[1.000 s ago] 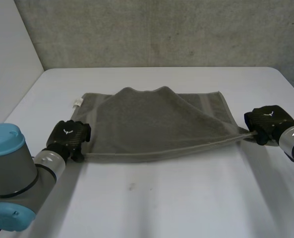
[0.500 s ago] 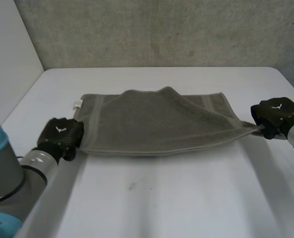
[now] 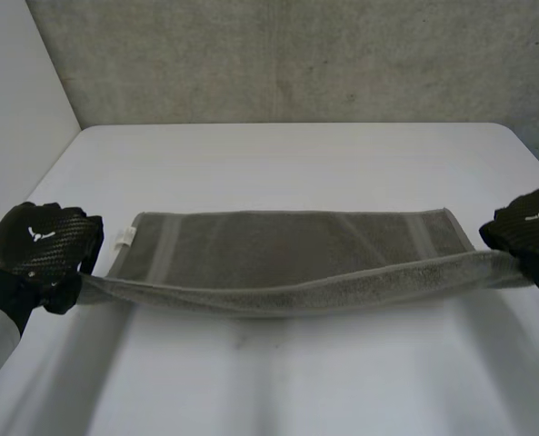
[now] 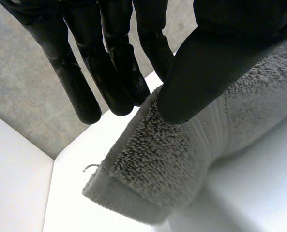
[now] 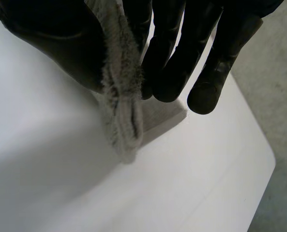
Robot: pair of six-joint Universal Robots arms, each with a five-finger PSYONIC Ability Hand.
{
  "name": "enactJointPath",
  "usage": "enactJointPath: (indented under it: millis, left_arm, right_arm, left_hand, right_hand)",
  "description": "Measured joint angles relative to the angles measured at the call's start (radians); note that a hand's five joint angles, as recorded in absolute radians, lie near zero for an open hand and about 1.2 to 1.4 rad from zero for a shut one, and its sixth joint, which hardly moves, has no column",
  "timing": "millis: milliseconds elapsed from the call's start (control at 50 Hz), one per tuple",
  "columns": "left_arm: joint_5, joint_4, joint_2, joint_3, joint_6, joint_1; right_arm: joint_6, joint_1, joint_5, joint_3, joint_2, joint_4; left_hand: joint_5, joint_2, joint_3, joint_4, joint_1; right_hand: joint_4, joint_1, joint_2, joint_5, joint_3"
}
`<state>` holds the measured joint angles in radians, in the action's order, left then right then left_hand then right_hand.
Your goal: Fold the towel.
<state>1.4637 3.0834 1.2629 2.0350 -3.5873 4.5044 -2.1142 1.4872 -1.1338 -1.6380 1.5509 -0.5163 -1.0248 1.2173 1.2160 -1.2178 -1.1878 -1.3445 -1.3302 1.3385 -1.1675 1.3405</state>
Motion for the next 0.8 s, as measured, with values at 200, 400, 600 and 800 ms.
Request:
enactJointPath:
  millis: [200,400,600,800]
  left_arm:
    - [-0.031,0.22,0.296,-0.141,0.006,-0.008]
    - [-0.014,0.266,0.696,-0.457,0.014,-0.046]
    - [0.035,0.254,1.011,-0.809,0.016,-0.077]
    - [0.077,0.213,1.17,-1.021,0.012,-0.089]
  right_arm:
    - [-0.076,0.039,0.017,0.161,-0.191,0.044]
    - [-0.148,0.204,-0.154,0.532,-0.569,0.066]
    - [-0.227,0.273,-0.241,0.898,-0.878,0.124]
    - [-0.236,0.293,-0.337,1.154,-1.046,0.137]
  left_hand:
    - [-0.001,0.0,0.0,0.0,0.0]
    - [-0.001,0.0,0.001,0.0,0.0]
    - [-0.001,0.0,0.001,0.0,0.0]
    - [-0.001,0.0,0.001,0.0,0.0]
  right_hand:
    - [0.0,0.0,0.0,-0.003,0.0]
    - [0.0,-0.002,0.0,-0.004,0.0]
    - [0.0,-0.002,0.0,-0.004,0.0]
    - [0.0,-0.003,0.0,-0.004,0.0]
